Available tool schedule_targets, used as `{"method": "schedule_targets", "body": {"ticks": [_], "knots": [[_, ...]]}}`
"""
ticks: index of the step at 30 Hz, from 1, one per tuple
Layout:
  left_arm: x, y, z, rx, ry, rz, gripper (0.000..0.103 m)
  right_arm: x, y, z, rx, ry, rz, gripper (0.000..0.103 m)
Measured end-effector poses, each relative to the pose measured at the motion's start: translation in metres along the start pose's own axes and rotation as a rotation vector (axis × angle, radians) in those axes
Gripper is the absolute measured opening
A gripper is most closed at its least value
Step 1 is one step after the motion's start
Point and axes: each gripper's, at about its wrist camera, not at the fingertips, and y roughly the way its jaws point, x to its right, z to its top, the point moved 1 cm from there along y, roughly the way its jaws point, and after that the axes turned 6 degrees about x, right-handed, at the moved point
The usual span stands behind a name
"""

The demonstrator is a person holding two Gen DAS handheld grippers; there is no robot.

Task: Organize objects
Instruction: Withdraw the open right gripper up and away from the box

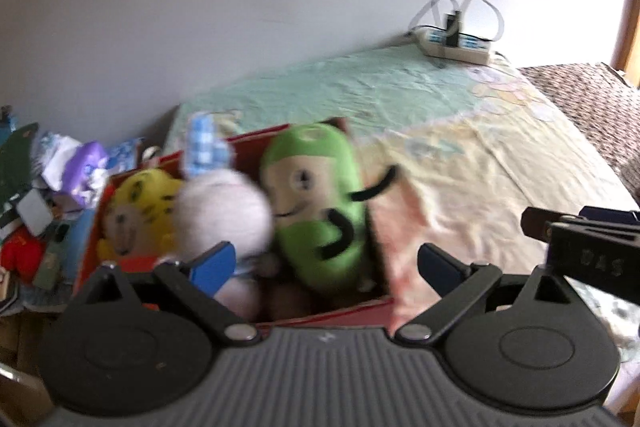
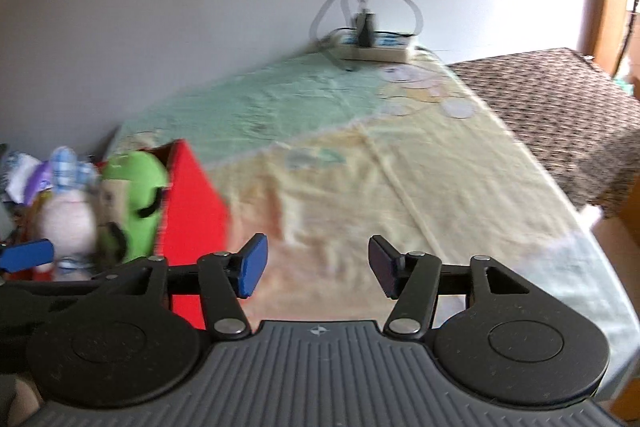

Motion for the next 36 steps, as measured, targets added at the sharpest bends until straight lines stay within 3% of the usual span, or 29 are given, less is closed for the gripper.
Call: {"method": "schedule_targets", "body": {"ticks": [9,17,27,36], "knots": [[0.043,0.004,0.003,-0.027,0.051,-0.008,0.098,0.030,0.003,0.002,-0.013,-0.002,-0.061,0.069],[0.046,0.004,0.000,-0.071,0.016,0.016,0.098,0.029,0.005,0.002,-0.035,-0.040,0.006,0.072],[-0.003,-0.009,-0.013,-0.110,-0.082,0.086,0.098,-0.020,-0.005,0.006,-0.068,-0.128,0.143,0.072],[-0.074,-0.017,-0.014,-0.101,-0.118,0.126,0.098,-0.089,-0.015,0.008,-0.052,-0.186,0.192,0.073]]}}
